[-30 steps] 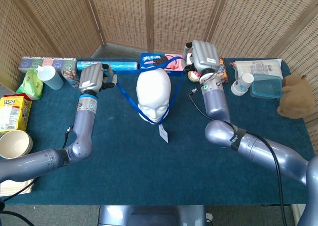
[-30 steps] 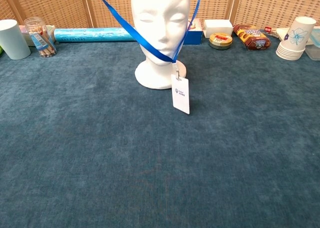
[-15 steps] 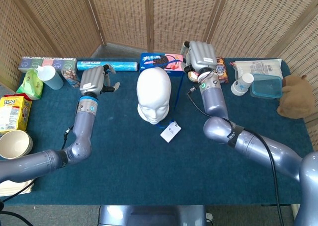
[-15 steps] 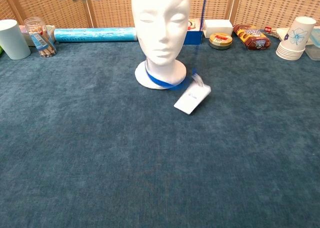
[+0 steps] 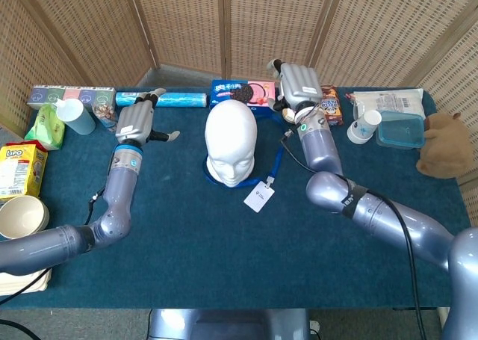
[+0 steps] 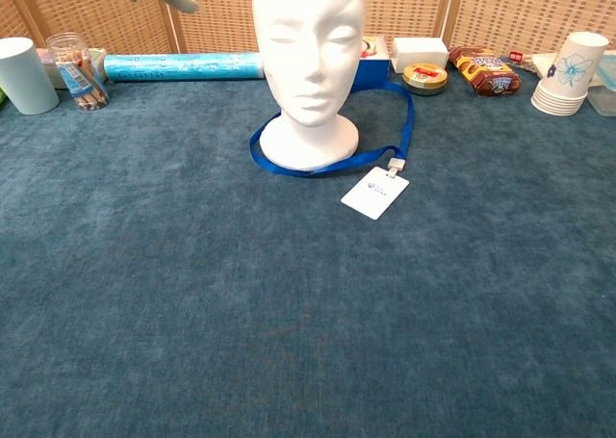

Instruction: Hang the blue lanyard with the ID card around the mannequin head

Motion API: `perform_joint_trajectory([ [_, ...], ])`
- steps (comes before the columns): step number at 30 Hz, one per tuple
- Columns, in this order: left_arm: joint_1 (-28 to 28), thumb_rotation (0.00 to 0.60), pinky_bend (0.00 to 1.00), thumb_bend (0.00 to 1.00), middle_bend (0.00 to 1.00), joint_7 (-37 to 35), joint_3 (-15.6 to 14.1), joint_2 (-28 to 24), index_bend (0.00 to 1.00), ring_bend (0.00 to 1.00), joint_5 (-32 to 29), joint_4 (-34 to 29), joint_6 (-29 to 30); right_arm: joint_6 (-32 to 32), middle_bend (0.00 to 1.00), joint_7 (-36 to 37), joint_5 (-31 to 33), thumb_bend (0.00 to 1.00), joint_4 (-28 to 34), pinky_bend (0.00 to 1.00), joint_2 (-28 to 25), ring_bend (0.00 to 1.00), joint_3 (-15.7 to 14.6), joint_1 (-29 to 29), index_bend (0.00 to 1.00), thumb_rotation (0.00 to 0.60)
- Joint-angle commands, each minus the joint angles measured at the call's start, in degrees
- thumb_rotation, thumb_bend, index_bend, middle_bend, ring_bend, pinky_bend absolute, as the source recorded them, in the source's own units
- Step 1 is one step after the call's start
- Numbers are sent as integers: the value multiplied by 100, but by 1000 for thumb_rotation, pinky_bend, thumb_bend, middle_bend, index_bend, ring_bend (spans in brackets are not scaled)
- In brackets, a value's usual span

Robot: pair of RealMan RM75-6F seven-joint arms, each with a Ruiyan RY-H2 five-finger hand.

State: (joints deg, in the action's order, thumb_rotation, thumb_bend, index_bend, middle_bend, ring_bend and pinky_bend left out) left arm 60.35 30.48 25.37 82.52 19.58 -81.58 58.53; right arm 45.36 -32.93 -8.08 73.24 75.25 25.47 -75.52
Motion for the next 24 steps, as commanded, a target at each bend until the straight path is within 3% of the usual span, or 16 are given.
perform_joint_trajectory([
  [1, -91, 491, 258, 172, 140, -33, -65, -113, 90, 35, 53, -101, -34, 90, 297, 183, -167, 350, 120, 414, -75, 317, 60, 85, 213, 598],
  [11, -700, 487, 248, 172, 141, -541, -356, -654, 90, 35, 839, -731, 95, 618, 306, 1084, -1065, 345, 1104, 405, -519, 314, 265, 746, 220, 599],
  [15, -1109, 487, 248, 171, 141, -895, -591, -998, 92, 35, 1498, -1156, 173, 866, 311, 1538, -1588, 347, 1787, 404, -795, 314, 242, 1232, 222, 556],
  [19, -1860, 475, 245, 172, 141, -1485, -1016, -1662, 119, 35, 2479, -1941, 369, 1514, 312, 2110, -2621, 347, 3147, 403, -1264, 314, 13, 2155, 225, 546],
  [24, -2357, 472, 242, 171, 141, -1935, -1334, -2120, 133, 35, 3134, -2299, 420, 2003, 331, 2299, -3349, 348, 3907, 404, -1509, 323, -329, 2795, 243, 546],
])
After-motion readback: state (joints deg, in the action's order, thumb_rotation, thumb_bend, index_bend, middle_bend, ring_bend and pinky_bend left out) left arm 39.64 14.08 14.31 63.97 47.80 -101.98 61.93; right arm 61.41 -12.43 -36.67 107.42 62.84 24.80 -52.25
